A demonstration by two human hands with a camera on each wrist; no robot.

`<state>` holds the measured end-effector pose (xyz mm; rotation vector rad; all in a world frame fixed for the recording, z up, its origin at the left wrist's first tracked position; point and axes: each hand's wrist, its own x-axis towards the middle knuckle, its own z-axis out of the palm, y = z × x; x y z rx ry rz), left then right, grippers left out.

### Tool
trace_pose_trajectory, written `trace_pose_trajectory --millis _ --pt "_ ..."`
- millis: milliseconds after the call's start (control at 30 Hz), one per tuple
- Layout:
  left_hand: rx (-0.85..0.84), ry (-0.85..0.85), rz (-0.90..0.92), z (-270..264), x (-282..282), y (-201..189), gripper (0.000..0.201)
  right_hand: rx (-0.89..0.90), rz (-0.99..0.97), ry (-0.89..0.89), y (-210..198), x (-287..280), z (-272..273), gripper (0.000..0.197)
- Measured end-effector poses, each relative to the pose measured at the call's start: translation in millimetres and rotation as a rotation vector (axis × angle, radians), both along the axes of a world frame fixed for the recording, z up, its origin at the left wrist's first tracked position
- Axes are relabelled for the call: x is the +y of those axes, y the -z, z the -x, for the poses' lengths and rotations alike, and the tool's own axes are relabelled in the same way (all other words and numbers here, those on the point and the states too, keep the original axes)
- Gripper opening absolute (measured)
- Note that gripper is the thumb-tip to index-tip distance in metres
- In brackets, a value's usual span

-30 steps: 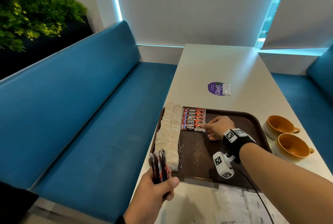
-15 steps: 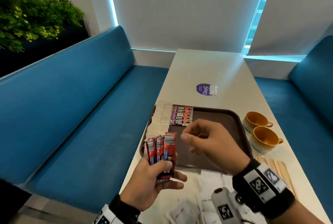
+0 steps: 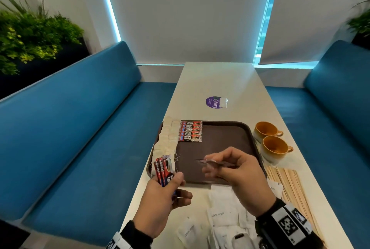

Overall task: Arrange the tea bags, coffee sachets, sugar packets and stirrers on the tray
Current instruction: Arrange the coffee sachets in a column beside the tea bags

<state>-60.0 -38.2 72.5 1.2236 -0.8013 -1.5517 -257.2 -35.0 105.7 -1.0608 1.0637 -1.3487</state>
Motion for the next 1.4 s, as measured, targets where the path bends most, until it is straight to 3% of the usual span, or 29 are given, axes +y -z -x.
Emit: trace_pose_trajectory --millis 200,333,500,600,733,900,1067,1233,1400 --pt "0.048 0.081 0.064 9.3 2.7 -12.3 0.024 0.217 0.092 -0.098 12.7 7.8 -8.8 0.016" --pt "0.082 0.078 0.119 4.8 -1.0 -7.4 0.026 0.353 0.153 -0.168 13.6 11.0 -13.0 0.046" --pt "0.074 0.062 0.146 -4.7 -3.8 2.3 0.03 0.178 0.099 -0.082 12.2 5.9 -9.0 0.027" --pt "0.052 0.081 0.182 -5.4 -3.8 1.3 0.032 0.164 0.022 -0.076 13.3 1.5 -5.5 0.012" --pt "0.031 0.061 0.169 -4.7 -3.8 -0.3 0.041 0.26 -0.121 -0.26 13.8 2.6 -10.5 0.031" --pt "0.055 0.107 0.168 -4.6 -3.6 -5.3 0.049 0.231 -0.143 -0.16 17.7 2.8 -13.3 0.005" --pt "0.08 -0.029 0.125 -12.5 -11.0 1.4 0.027 0.185 -0.193 -0.131 14.3 -4.6 -3.5 0.007" --pt "0.082 -0.022 0.098 -19.0 -18.2 11.4 0.03 0.165 -0.189 -0.067 24.2 -17.9 1.7 0.009" --pt "0.065 -0.151 -0.011 -21.4 -32.5 26.4 0.02 0.058 -0.276 -0.002 37.9 -49.0 -0.4 0.009"
